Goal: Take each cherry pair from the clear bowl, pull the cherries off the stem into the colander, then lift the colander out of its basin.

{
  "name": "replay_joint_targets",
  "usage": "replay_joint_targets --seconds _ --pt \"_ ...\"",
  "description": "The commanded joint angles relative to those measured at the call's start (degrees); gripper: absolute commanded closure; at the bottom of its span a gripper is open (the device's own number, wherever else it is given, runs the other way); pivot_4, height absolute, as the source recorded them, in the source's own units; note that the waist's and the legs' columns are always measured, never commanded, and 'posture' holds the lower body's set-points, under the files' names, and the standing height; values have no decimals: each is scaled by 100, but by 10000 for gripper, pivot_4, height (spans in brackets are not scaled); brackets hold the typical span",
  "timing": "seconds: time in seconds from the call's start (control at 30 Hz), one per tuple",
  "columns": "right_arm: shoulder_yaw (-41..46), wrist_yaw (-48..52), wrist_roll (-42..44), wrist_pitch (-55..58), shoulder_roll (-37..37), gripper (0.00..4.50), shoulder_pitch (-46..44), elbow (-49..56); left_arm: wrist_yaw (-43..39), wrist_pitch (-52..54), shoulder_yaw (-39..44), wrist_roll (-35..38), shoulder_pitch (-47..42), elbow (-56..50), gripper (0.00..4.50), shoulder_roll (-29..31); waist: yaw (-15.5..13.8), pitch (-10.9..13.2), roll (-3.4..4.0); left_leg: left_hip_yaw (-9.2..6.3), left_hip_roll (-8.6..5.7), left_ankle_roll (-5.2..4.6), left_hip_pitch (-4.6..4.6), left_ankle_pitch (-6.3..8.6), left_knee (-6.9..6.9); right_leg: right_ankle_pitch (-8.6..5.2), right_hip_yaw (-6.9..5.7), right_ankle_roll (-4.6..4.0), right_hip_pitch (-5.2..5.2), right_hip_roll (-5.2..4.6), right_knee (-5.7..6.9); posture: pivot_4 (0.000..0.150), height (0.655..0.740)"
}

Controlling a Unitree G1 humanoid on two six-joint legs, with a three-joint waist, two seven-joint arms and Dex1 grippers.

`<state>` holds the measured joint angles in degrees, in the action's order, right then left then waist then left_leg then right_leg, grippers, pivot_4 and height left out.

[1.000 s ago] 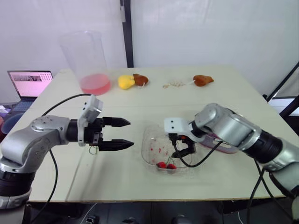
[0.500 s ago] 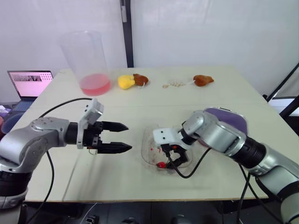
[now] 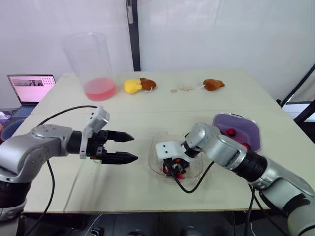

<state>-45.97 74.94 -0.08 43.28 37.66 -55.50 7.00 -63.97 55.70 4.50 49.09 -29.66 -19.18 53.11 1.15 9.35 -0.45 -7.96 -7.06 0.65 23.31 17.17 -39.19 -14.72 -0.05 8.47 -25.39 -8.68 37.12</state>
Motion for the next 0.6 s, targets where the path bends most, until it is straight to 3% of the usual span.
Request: replay_joint_targets --seconds 0.03,0.2,0.37,0.6 --pt "147 64 -79 -10 -18 27971 -20 80 -11 -101 98 -14 -90 -78 0 84 -2 0 0 0 0 0 0 0 0 0 0 0 0 0 0 1500 7400" --pt "241 77 -121 -64 -45 27971 -104 48 -2 -210 29 -119 -131 -44 0 40 -1 0 0 0 0 0 0 0 0 0 0 0 0 0 0 1500 7400" --pt "180 142 -306 -394 -61 42333 -161 -149 -22 -269 -59 -179 -165 -30 0 11 0 0 0 0 0 0 0 0 0 0 0 0 0 0 0 1500 7400" --pt "92 414 -701 -1599 -129 42333 -466 -733 -85 -260 -95 -204 -206 9 0 24 4 0 0 0 0 0 0 0 0 0 0 0 0 1 0 1500 7400"
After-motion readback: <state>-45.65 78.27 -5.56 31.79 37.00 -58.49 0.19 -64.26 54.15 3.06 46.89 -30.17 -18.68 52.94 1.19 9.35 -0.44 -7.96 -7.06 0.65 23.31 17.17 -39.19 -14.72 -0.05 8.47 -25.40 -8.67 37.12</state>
